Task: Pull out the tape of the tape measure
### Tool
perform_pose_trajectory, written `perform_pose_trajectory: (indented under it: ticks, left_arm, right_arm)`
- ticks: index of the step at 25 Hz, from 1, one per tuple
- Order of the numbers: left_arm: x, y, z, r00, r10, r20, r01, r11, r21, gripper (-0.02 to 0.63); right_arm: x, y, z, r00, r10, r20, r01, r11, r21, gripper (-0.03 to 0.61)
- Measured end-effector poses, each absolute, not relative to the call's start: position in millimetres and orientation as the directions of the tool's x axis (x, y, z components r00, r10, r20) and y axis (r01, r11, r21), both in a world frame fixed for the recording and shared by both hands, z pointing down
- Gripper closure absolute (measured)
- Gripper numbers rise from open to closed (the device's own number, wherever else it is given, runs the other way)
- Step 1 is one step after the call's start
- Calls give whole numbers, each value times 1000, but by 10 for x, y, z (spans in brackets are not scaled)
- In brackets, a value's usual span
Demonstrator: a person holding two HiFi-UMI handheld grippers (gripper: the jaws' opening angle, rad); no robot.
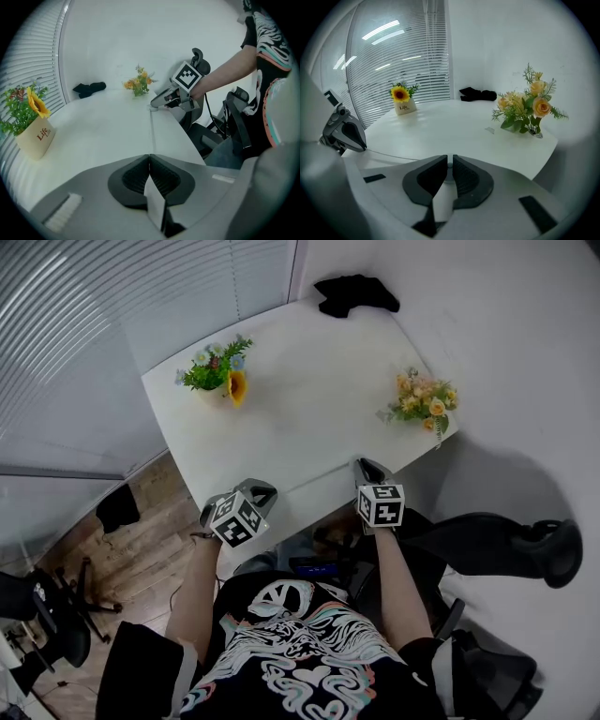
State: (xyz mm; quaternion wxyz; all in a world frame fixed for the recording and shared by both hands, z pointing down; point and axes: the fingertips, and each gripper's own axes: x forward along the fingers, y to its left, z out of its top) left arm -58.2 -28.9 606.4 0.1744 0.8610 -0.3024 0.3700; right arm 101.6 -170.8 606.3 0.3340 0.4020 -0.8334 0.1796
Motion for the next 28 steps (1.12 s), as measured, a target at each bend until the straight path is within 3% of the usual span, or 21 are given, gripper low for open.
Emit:
perform_pose_trajectory:
  ticks: [28]
  left_arm:
    - [-1614, 225, 6095, 378, -501, 779, -835, -548, 53, 607]
  right_arm:
    - [1020, -1704, 6065, -437, -546, 715, -793, 609, -19, 538]
